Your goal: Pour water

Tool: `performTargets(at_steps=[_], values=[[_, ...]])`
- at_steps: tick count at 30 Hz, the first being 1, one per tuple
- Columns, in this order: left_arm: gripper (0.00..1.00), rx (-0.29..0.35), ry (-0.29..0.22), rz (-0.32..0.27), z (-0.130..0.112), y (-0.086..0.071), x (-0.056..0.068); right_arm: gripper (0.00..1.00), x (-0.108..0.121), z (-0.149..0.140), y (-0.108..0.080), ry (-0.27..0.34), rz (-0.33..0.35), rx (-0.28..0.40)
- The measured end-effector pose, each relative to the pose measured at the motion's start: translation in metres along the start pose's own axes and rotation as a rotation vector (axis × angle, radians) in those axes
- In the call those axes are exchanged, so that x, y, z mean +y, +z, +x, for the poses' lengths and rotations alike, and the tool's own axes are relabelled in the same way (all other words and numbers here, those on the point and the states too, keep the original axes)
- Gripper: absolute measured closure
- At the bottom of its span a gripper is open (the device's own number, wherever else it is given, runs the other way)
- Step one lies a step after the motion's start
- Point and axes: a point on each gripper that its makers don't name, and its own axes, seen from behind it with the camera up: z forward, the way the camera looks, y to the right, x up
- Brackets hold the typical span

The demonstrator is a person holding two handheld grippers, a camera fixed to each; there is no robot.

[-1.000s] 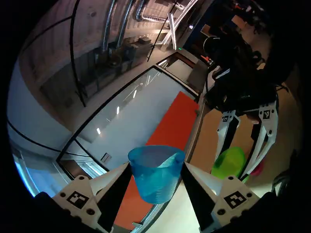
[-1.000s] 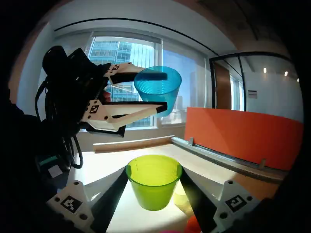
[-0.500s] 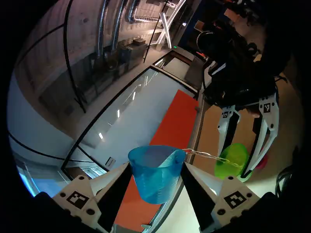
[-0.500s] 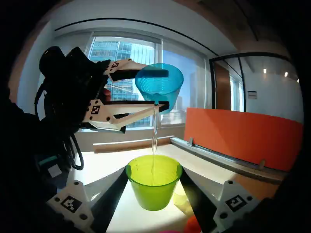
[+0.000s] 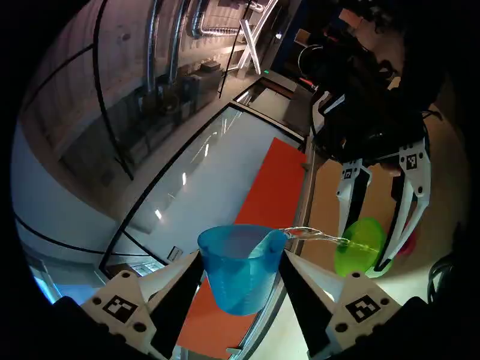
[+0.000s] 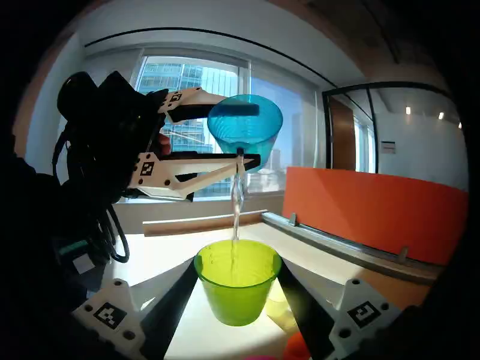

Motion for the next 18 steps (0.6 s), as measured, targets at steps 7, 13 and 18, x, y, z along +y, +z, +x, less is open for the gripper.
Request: performTargets(at_steps=[7, 13, 18], values=[[0.16, 0.001, 0.026, 0.004, 0.0009, -0.0013, -0.0022, 0.08, 0.0005, -0.0003, -0.0003, -0.002, -0.001, -0.001], [0.16, -0.002, 0.046, 0.009, 0.0004, -0.0024, -0.0039, 0.08, -0.0005, 0.001, 0.0001, -0.003, -0.001, 0.0], [0.16, 0.0, 0.059, 0.013, 0.0013, -0.0043, -0.0051, 0.08, -0.0003, 0.0016, -0.0003, -0.005, -0.001, -0.001]])
